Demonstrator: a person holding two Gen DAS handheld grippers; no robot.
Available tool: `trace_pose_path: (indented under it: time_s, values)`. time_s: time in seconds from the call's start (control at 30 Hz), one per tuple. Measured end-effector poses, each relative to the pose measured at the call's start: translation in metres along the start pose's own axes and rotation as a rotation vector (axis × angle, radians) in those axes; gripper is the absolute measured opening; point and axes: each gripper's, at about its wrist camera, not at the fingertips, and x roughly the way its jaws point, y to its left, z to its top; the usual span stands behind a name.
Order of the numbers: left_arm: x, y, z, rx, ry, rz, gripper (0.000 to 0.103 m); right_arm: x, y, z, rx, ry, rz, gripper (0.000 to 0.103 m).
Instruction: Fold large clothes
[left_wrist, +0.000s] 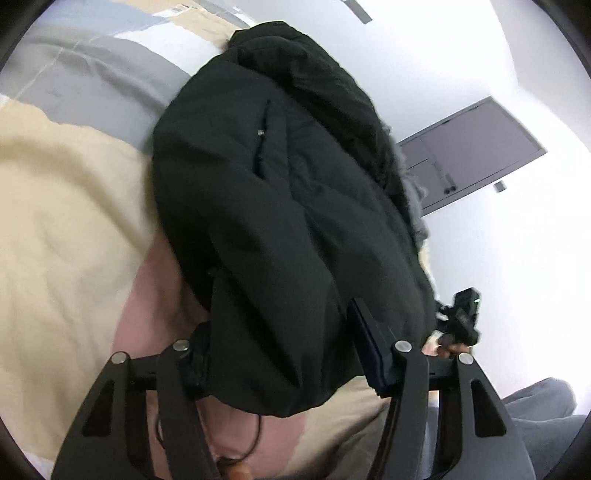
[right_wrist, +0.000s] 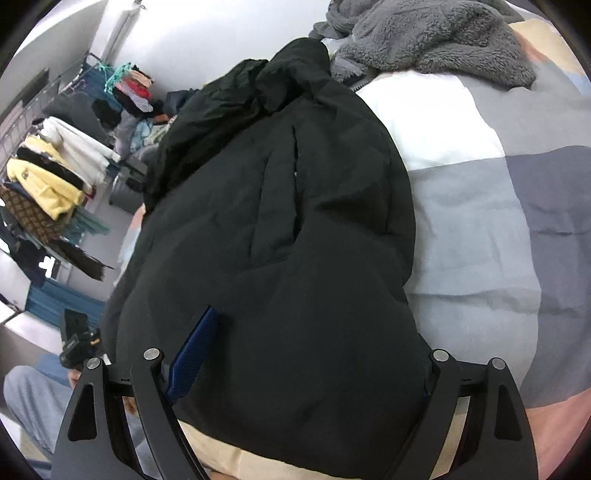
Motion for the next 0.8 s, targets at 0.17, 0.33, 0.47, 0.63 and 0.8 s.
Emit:
trace_pose_path:
  time_s: [0.17,0.33,0.47,0.63,0.8]
  values:
    - [0.012,0.021,0.01,-0.071,-0.013,0.026,0.072,0.005,-0.006,-0.001,0.008,0.004,-0.021,0.087]
    - [0.023,0.022,0.008,-0.081,-0.027,0.023,0.072,0.007,-0.008,-0.004,0.027,-0.008,-0.009,0.087]
    - [0.025,0.021,0.003,-0.113,-0.036,-0.008,0.065,0.008,-0.007,-0.006,0.033,0.001,0.022,0.084]
    - [0.022,0.025,-0.006,-0.202,-0.016,-0.075,0.047,0.01,0.006,-0.006,0.025,0.014,0.071,0.055]
    - [0.018,0.014,-0.001,-0.225,-0.025,-0.059,0.024,0.002,0.032,0.001,-0.028,0.005,0.061,0.02]
